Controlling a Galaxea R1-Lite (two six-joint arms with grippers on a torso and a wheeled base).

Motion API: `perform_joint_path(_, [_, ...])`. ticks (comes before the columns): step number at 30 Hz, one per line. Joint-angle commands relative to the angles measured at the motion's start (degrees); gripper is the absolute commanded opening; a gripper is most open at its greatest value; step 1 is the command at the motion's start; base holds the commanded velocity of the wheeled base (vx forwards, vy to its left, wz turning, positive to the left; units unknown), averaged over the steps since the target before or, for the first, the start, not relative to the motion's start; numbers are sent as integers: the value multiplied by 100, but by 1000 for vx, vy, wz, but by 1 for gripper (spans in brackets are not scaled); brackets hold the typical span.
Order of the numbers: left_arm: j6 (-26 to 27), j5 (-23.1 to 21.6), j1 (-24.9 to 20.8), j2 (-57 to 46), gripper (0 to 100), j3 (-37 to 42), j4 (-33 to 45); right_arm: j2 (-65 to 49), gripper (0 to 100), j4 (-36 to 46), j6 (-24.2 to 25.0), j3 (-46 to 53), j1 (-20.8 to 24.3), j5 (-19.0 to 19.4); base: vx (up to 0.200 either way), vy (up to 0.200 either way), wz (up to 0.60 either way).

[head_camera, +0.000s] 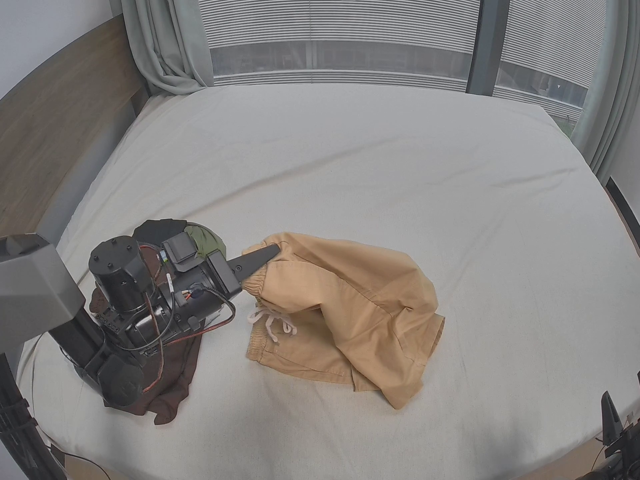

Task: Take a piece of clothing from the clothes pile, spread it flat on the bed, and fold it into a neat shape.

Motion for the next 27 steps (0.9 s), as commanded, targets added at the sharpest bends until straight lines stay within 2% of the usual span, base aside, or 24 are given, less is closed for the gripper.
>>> perform_joint_path(1, [29, -12, 253, 10, 0, -27, 4, -93, 100, -4, -65, 101, -2, 3, 0, 0, 0])
perform_joint_path(6, [2, -21, 437, -7, 0, -71, 4, -93, 100, -4, -48, 101, -2, -6, 0, 0, 0])
perform_joint_path(22, [55, 5, 437, -25, 0, -36, 4, -93, 100, -40, -39, 101, -2, -6, 0, 0, 0])
perform_joint_path(25, [55, 5, 437, -34, 0, -45, -5, -5, 100, -769, -30, -602, 24, -6, 0, 0, 0])
perform_joint_path(27, [55, -4, 446, -34, 0, -71, -5, 523, 100, -866, -13, -1200, 156, 12, 0, 0, 0])
